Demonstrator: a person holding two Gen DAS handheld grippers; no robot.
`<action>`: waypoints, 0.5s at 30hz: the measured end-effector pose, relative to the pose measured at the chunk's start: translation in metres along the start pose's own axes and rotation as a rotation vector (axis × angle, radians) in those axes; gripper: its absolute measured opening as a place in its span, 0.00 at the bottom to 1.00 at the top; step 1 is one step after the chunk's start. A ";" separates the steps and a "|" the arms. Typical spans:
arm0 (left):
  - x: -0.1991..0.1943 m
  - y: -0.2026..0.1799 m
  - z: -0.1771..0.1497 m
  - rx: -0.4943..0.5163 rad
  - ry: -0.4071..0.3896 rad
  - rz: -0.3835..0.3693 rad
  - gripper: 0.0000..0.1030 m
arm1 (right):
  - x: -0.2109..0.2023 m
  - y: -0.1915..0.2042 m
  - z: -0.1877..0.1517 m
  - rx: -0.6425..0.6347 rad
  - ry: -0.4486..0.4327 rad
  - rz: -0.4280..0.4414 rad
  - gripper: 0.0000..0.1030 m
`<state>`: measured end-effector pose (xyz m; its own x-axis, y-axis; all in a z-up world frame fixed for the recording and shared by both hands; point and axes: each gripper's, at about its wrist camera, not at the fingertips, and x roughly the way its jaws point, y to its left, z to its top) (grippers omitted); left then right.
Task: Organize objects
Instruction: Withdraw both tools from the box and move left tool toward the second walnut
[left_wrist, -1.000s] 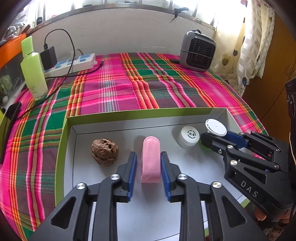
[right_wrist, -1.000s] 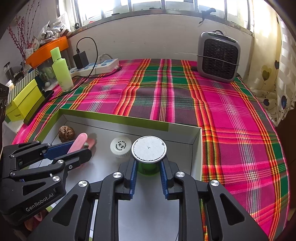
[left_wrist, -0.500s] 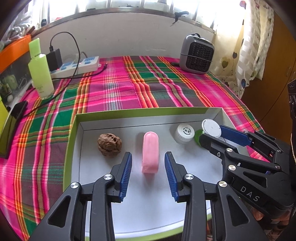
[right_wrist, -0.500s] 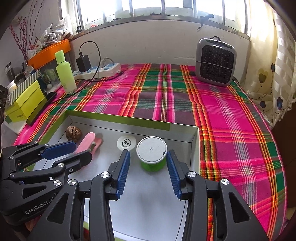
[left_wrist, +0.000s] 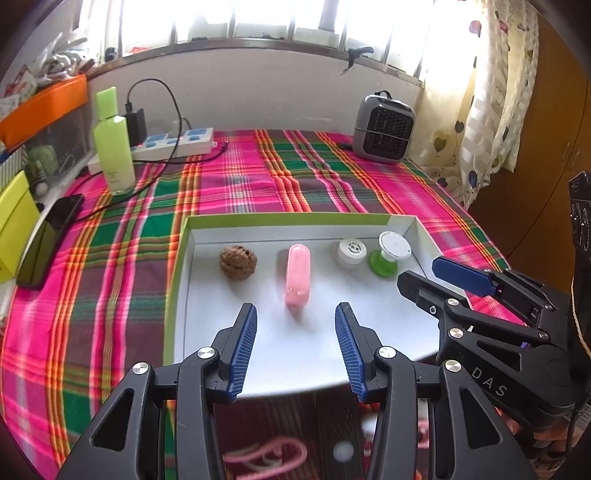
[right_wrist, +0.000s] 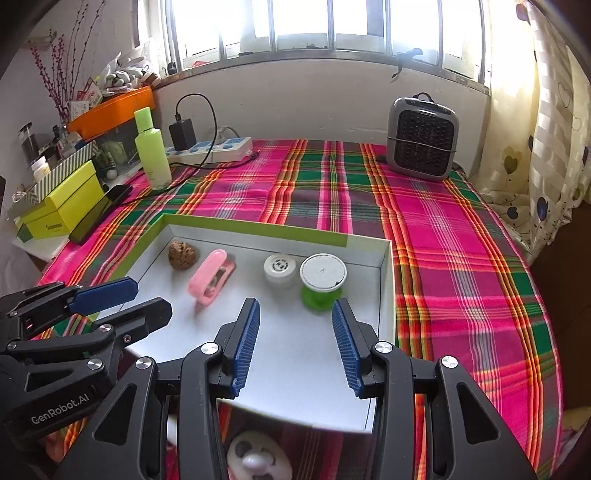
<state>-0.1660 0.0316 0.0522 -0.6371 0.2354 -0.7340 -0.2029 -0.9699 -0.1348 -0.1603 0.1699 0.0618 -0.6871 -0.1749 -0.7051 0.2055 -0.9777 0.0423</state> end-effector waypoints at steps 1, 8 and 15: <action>-0.005 0.000 -0.003 0.001 -0.005 0.005 0.42 | -0.003 0.002 -0.002 0.000 -0.004 -0.001 0.41; -0.028 0.000 -0.021 0.005 -0.026 0.007 0.42 | -0.024 0.014 -0.018 -0.002 -0.024 0.001 0.41; -0.044 0.006 -0.041 -0.016 -0.039 0.011 0.42 | -0.038 0.020 -0.036 -0.005 -0.031 0.003 0.41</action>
<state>-0.1092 0.0129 0.0565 -0.6676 0.2266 -0.7092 -0.1843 -0.9732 -0.1375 -0.1046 0.1617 0.0641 -0.7078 -0.1815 -0.6827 0.2109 -0.9767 0.0410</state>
